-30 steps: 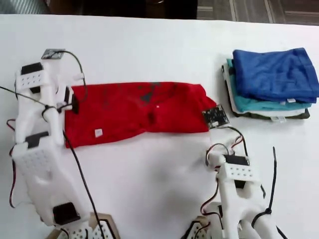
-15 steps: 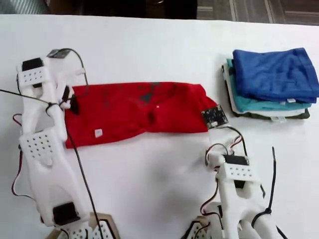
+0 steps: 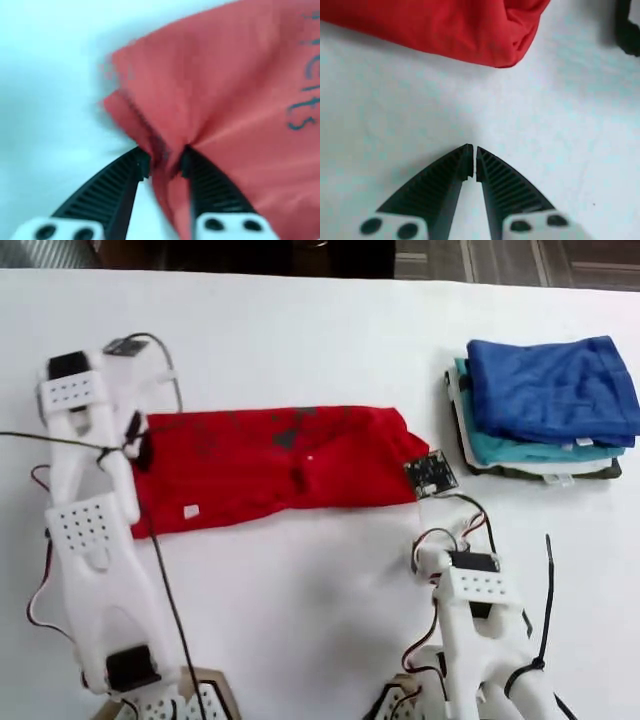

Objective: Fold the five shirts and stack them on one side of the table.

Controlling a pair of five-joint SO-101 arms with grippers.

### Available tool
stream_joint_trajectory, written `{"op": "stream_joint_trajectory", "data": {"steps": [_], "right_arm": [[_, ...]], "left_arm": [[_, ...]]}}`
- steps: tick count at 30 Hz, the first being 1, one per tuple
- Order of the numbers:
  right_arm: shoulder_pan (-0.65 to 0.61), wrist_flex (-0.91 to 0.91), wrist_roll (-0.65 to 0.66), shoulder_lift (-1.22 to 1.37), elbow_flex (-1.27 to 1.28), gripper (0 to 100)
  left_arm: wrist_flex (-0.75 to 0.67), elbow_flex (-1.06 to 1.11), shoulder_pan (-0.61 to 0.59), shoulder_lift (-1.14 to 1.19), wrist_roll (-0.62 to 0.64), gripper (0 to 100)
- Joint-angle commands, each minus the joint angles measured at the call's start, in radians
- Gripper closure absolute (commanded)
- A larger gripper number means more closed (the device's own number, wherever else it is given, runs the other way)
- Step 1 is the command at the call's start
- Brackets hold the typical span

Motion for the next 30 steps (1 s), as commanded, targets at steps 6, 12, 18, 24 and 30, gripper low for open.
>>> {"op": "stream_joint_trajectory", "data": {"steps": [6,12,18,24,30], "right_arm": [[-0.005,-0.018,-0.002,-0.035,-0.003,97.8],[-0.005,-0.018,-0.002,-0.035,-0.003,97.8],[-0.005,-0.018,-0.002,-0.035,-0.003,97.8],[-0.005,-0.018,-0.002,-0.035,-0.003,97.8],[-0.005,-0.018,-0.002,-0.035,-0.003,97.8]], "left_arm": [[0.026,0.007,-0.127,-0.014,-0.046,80],[0.023,0.124,-0.104,-0.012,-0.080,80],[0.023,0.128,-0.035,-0.003,-0.074,80],[0.023,0.128,0.029,-0.002,-0.031,80],[0.026,0.117,0.078,-0.015,0.025,80]]}}
